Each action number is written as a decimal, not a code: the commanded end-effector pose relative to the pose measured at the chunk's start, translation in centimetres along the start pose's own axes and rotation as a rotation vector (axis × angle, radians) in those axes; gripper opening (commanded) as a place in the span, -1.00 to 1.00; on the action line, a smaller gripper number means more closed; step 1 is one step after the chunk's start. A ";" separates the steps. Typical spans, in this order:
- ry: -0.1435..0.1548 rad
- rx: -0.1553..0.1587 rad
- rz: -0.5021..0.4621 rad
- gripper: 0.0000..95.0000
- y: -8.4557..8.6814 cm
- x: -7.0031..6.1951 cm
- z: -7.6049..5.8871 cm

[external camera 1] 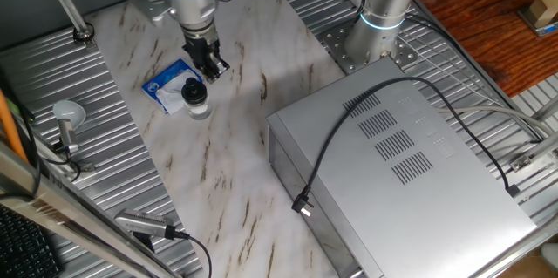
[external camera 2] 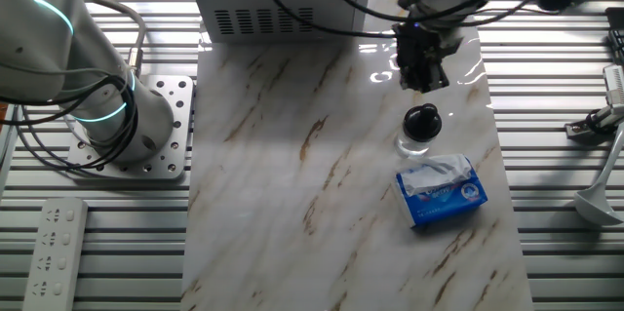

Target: Unscrew the lid from the jar

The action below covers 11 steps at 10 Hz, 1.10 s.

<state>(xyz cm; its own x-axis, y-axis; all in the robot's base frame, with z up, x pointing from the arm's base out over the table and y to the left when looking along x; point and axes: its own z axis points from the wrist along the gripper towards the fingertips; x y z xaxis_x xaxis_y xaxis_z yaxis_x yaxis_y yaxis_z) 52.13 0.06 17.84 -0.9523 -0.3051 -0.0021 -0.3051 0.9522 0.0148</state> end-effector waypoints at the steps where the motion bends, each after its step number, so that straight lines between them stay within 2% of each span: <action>1: 0.003 0.001 0.001 -1.00 -0.1 -0.4 -0.3; 4: -0.001 0.006 -0.010 -1.00 -0.6 -1.9 -0.3; 7: 0.000 0.006 -0.024 -1.00 -1.4 -2.8 -0.7; 11: 0.000 0.001 -0.033 -1.00 -3.3 -3.0 -0.5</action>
<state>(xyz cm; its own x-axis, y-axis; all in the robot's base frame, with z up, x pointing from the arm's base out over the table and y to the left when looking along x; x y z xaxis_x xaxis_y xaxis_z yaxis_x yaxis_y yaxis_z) 56.06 -2.35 18.33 -0.9414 -0.3373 -0.0034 -0.3373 0.9413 0.0131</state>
